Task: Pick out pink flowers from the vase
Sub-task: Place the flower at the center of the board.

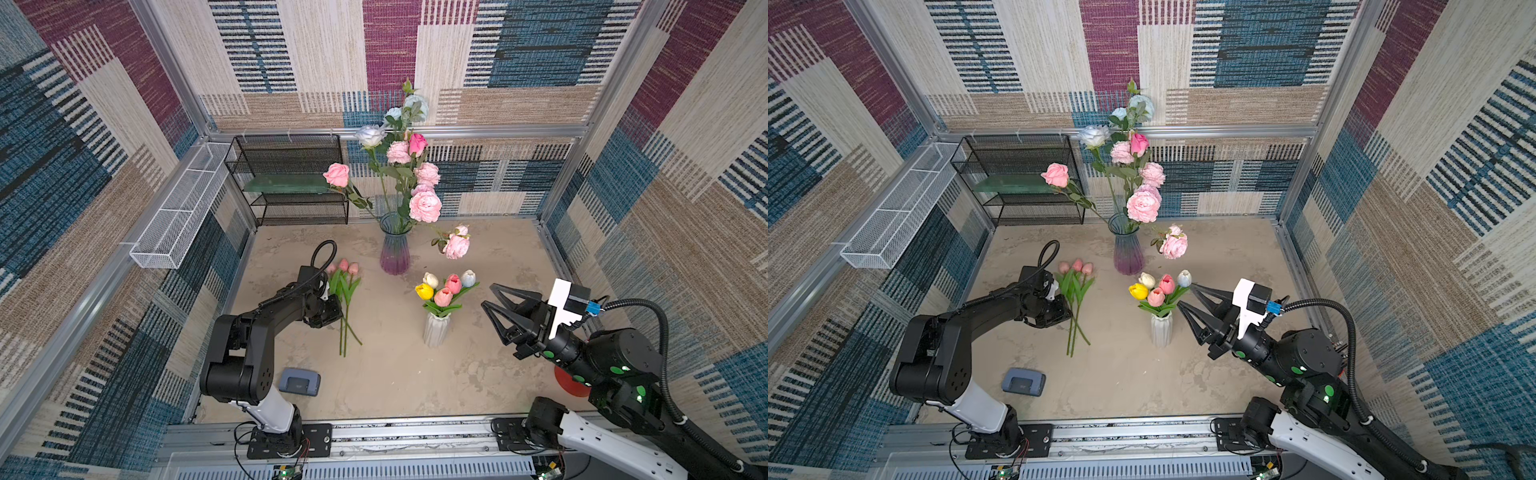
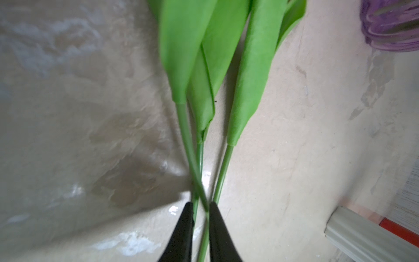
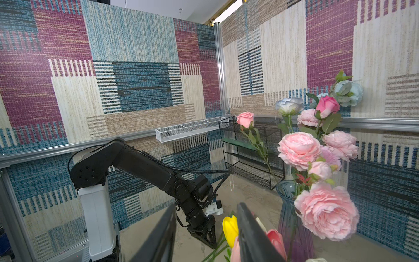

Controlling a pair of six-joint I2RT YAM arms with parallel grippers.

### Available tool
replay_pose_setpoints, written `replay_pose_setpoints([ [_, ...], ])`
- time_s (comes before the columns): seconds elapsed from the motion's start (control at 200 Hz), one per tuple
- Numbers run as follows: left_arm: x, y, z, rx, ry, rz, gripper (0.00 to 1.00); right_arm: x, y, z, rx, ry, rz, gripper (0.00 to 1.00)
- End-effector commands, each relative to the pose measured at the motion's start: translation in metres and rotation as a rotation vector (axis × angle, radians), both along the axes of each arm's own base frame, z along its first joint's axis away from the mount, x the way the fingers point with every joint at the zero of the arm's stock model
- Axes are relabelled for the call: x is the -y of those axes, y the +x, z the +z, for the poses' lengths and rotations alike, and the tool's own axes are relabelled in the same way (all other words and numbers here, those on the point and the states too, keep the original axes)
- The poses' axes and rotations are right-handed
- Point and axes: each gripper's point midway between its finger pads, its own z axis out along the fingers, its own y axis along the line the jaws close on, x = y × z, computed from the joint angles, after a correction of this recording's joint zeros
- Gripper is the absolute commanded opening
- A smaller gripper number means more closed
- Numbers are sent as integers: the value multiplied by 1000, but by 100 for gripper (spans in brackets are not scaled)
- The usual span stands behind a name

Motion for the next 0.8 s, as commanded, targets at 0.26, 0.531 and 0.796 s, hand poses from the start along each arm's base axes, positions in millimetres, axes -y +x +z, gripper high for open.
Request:
replay_pose_setpoints([
  [0.26, -4, 2, 30, 73, 13, 9, 26, 8, 0, 1, -11, -11, -26, 45],
  [0.531, -7, -21, 106, 280, 108, -48, 27, 36, 23, -29, -249, -20, -201, 41],
  [0.796, 43, -77, 149, 468, 173, -292, 26, 41, 36, -95, -412, -15, -269, 23],
])
